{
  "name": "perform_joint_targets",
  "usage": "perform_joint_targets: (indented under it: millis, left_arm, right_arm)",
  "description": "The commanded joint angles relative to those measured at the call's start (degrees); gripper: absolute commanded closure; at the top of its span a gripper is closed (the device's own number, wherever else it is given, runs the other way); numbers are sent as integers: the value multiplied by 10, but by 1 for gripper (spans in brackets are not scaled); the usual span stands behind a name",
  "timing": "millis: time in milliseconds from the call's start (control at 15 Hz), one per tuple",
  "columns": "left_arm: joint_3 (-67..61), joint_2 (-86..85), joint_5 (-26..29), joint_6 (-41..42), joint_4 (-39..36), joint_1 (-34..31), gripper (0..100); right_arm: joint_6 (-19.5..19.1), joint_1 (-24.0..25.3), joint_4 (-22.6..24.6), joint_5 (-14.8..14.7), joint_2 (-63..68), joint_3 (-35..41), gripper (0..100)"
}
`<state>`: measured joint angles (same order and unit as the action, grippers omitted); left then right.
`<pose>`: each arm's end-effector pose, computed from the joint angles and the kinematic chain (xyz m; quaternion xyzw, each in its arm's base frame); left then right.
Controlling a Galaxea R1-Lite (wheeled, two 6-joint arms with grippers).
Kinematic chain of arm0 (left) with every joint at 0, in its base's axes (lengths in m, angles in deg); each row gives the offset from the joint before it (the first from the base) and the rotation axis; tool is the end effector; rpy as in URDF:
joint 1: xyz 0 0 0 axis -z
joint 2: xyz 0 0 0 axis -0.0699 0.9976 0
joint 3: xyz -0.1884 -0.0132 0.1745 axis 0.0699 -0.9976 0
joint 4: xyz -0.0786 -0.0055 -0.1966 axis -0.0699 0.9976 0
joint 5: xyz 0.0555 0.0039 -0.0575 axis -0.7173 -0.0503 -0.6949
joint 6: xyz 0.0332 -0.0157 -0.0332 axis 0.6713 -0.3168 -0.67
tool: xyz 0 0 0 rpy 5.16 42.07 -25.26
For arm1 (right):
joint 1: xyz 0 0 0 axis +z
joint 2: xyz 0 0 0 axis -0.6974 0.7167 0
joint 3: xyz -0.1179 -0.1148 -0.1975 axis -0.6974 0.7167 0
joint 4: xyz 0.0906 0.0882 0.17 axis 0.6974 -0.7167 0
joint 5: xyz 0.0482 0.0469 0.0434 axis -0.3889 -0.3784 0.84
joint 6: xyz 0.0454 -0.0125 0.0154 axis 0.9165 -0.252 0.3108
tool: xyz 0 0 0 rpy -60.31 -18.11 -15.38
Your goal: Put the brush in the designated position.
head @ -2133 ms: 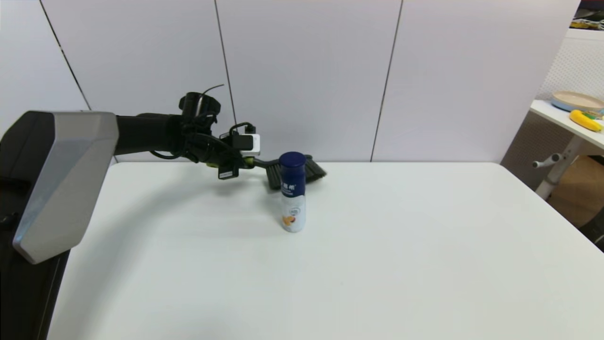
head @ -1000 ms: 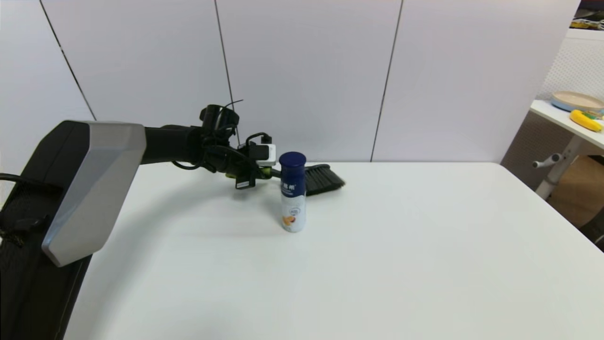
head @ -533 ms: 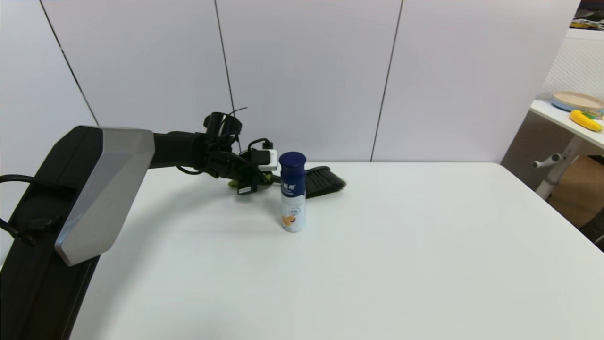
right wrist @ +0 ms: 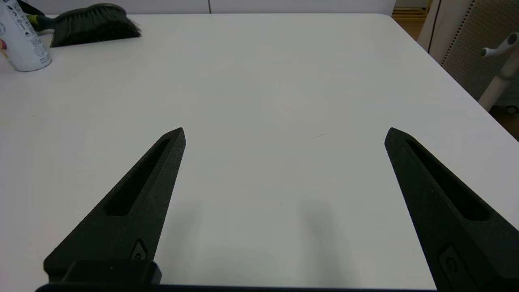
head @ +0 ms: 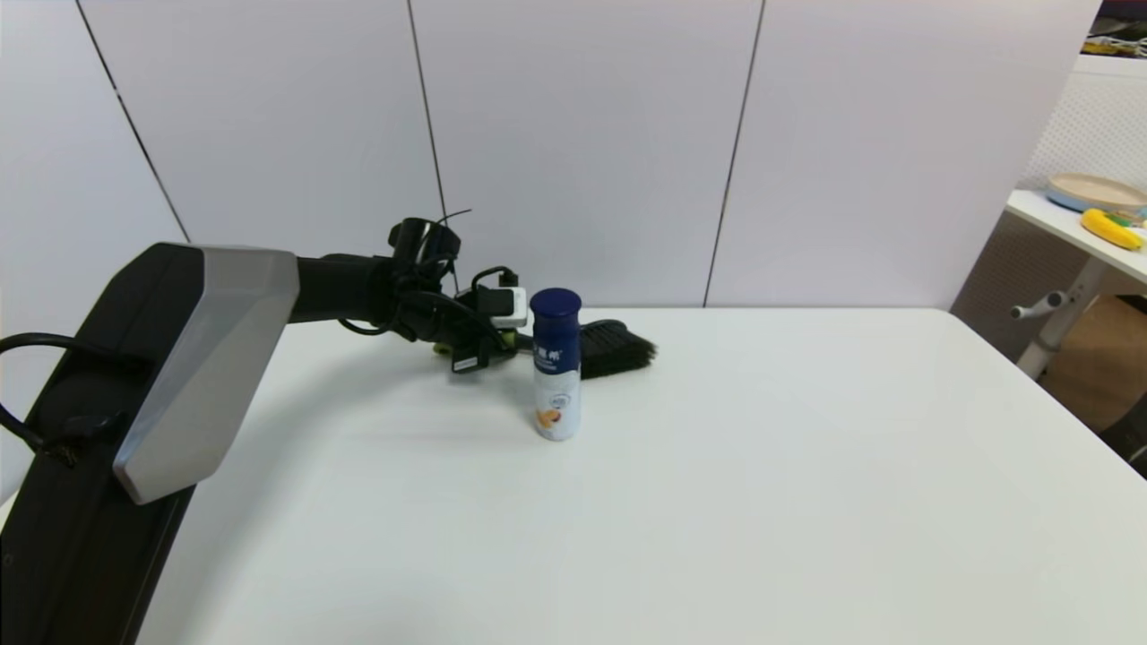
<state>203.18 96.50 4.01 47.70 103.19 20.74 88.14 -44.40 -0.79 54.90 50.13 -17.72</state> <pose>0.4705 -0.1635 0.0646 0.4986 0.0898 -0.4839 0.7136 0.0704 -0.0004 0.0746 -0.0007 0.0030 -0.0030 1.0000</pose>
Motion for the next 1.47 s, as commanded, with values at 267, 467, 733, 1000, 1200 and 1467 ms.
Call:
perform_joint_targets:
  millis: [267, 467, 733, 1000, 1200, 1467]
  left_arm:
    - [0, -2, -1, 6, 3, 0, 0]
    - [0, -34, -4, 7, 19, 0, 0]
    - [-2, -143, -72, 6, 129, 0, 0]
    - [-12, -279, -172, -1, 195, 15, 0]
    - [-12, -358, -200, -35, 210, 23, 0]
    - [-11, -454, -212, -122, 210, 23, 0]
  right_arm:
    - [0, 0, 0, 0, 1, 1, 0]
    - [0, 0, 0, 0, 1, 1, 0]
    - [0, 0, 0, 0, 1, 1, 0]
    - [0, 0, 0, 0, 1, 1, 0]
    - [0, 0, 0, 0, 1, 1, 0]
    - [0, 0, 0, 0, 1, 1, 0]
